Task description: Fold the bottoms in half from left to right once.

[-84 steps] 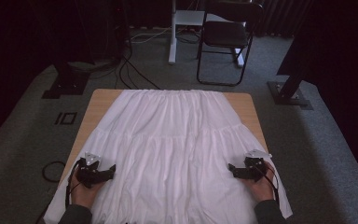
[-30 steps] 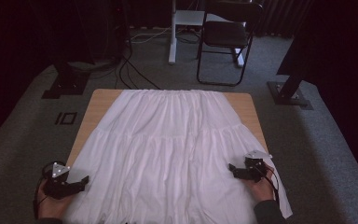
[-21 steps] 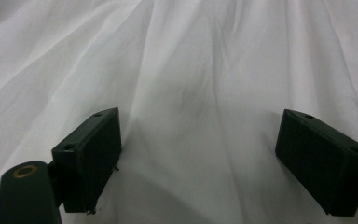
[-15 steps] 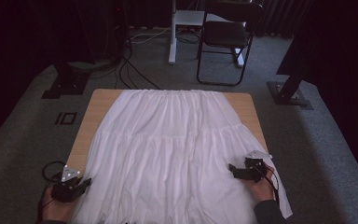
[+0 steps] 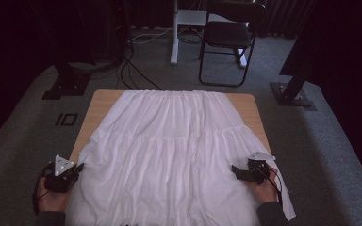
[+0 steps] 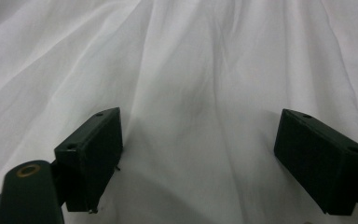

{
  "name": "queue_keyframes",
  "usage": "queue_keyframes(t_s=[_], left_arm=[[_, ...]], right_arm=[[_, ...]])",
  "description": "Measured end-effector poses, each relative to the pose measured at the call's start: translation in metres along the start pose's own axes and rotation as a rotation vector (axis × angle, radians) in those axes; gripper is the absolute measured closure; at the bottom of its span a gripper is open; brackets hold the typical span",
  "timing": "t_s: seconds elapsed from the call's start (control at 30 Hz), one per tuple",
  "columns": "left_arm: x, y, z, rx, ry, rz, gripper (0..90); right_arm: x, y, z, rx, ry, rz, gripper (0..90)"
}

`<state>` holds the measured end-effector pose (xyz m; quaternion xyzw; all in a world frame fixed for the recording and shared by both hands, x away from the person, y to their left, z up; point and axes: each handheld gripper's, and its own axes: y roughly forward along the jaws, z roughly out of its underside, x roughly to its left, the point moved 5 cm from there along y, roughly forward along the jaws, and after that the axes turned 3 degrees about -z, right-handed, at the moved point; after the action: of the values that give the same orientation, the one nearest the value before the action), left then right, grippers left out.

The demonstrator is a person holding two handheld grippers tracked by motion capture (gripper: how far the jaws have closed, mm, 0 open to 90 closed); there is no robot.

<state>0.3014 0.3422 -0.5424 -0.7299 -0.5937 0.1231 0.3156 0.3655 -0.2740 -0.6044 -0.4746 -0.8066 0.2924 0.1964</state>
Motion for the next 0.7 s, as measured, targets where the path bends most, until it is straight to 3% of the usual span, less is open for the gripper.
queue_keyframes(t_s=[0.1, 0.3, 0.43, 0.57, 0.6, 0.63, 0.67, 0.7], left_arm=[[-0.001, -0.001, -0.007, -0.024, -0.002, 0.025, 87.2], [-0.004, -0.005, -0.021, -0.066, 0.009, 0.032, 87.1], [0.001, -0.009, -0.028, -0.083, 0.021, -0.001, 87.1], [0.016, -0.015, -0.031, -0.089, 0.011, -0.050, 87.2], [0.020, -0.016, -0.030, -0.089, 0.008, -0.059, 87.2], [0.024, -0.017, -0.030, -0.091, 0.002, -0.071, 87.2], [0.029, -0.018, -0.029, -0.091, -0.007, -0.082, 87.2], [0.038, -0.020, -0.027, -0.086, -0.015, -0.107, 87.2]], right_arm=[[0.000, 0.000, 0.000, 0.000, 0.000, 0.000, 14.6], [0.000, 0.000, 0.000, 0.000, 0.000, 0.000, 14.6], [0.000, 0.000, 0.000, 0.000, 0.000, 0.000, 14.6], [0.000, 0.000, 0.000, 0.000, 0.000, 0.000, 14.7], [0.000, 0.000, 0.000, -0.001, 0.002, 0.000, 15.9], [0.000, -0.004, 0.000, -0.003, 0.005, 0.000, 31.5], [0.000, -0.004, 0.000, -0.003, 0.005, 0.000, 31.5], [-0.002, -0.012, -0.002, -0.010, 0.008, 0.008, 37.1]])
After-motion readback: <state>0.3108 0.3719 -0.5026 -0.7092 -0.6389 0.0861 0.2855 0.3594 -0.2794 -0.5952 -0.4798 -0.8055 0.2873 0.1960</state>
